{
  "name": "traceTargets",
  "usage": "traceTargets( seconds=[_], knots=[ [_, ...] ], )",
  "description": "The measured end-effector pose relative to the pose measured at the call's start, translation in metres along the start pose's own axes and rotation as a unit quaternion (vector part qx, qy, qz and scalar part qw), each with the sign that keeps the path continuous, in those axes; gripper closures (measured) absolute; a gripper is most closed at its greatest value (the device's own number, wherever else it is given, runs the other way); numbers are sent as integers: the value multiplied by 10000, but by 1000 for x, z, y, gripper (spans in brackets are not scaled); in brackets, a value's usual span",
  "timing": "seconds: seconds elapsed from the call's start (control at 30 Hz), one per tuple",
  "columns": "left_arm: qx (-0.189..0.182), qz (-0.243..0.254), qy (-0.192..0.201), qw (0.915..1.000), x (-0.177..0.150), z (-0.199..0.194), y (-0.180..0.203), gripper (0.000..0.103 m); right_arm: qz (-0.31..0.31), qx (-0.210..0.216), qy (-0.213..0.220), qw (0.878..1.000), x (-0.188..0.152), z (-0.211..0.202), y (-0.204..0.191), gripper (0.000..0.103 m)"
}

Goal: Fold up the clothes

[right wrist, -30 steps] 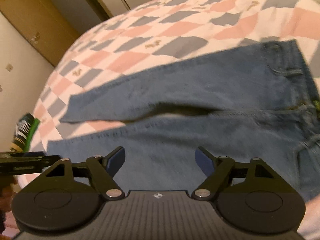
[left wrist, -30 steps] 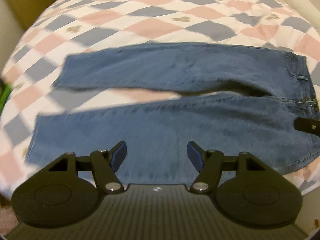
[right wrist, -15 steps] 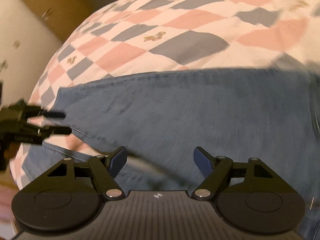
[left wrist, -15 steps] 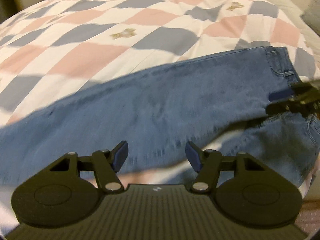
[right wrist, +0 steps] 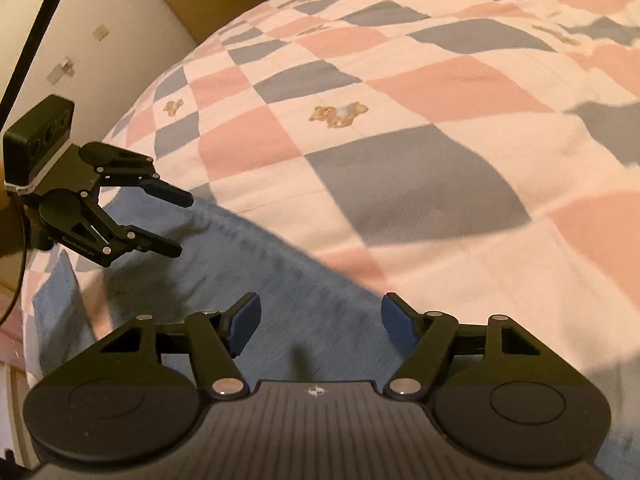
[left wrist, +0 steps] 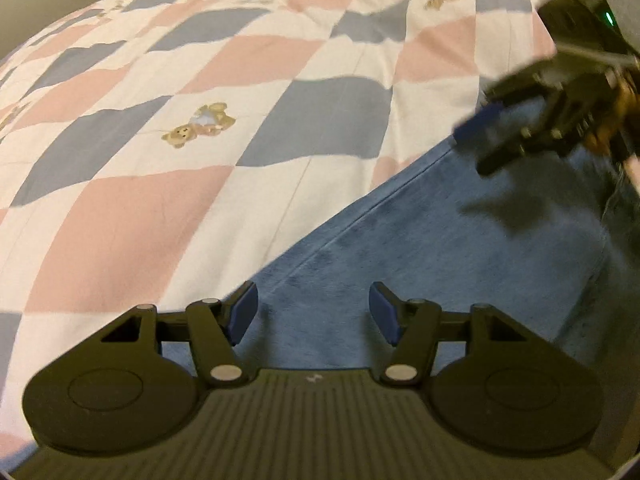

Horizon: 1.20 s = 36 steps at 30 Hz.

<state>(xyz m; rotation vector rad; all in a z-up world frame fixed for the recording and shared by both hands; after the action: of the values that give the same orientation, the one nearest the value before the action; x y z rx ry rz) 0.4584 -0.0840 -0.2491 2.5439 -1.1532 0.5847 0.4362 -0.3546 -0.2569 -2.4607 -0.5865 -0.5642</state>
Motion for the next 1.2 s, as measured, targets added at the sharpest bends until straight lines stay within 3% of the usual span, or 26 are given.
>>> traceTargets(
  seconds=[0.23,0.33,0.37,0.47,0.5,0.53,0.6,0.73,0.83,0.97,1.1,1.2],
  knots=[
    [-298,449,-454,9975,1,27,-31,46,-303,359,-919,9947,9,30,28,35],
    [-481,663,-899,9926,-3,42,-41,43,-340,456,-1111,9922,8,29,36,44],
    [-530,771,-1030,9903,-5,46,-42,42,-347,490,-1182,9912,8,28,37,50],
    [-597,977,-1259,9854,-6,56,-42,43,-537,479,-1407,9874,6,27,32,84],
    [-606,1033,-1313,9841,-5,57,-41,54,-581,485,-1420,9870,5,25,31,90],
    [-599,1104,-1328,9831,-4,56,-39,76,-648,433,-1378,9874,4,20,27,91],
    [-517,1259,-1277,9824,-5,49,-31,96,-753,245,-1178,9899,1,7,14,92],
    [147,1657,-727,9834,-22,14,-1,100,-996,-194,-669,9926,-10,-25,-24,93],
    [556,1276,-69,9902,-39,-39,18,100,-1167,-571,-184,9914,-27,-62,-67,93],
    [904,804,537,9912,-73,-117,65,100,-1171,-832,310,9891,-67,-113,-135,93],
    [985,285,550,9932,-124,-168,129,100,-776,-791,384,9931,-128,-140,-199,93],
    [793,-376,103,9961,-170,-171,169,98,-350,-805,12,9961,-186,-132,-231,92]
  ],
)
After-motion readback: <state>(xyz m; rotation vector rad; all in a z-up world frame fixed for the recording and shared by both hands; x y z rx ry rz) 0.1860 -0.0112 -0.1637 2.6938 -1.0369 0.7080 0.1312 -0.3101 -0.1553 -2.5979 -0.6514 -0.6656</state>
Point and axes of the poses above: each gripper's, at about its wrist camera, not at the fingertips, and z roughly the way its jaws point, y to its right, x to its top, the point moved 1 cm from there along z, roughly the way its jaws point, and after that the axes turned 1 degree about -z, right-handed, at the moved point
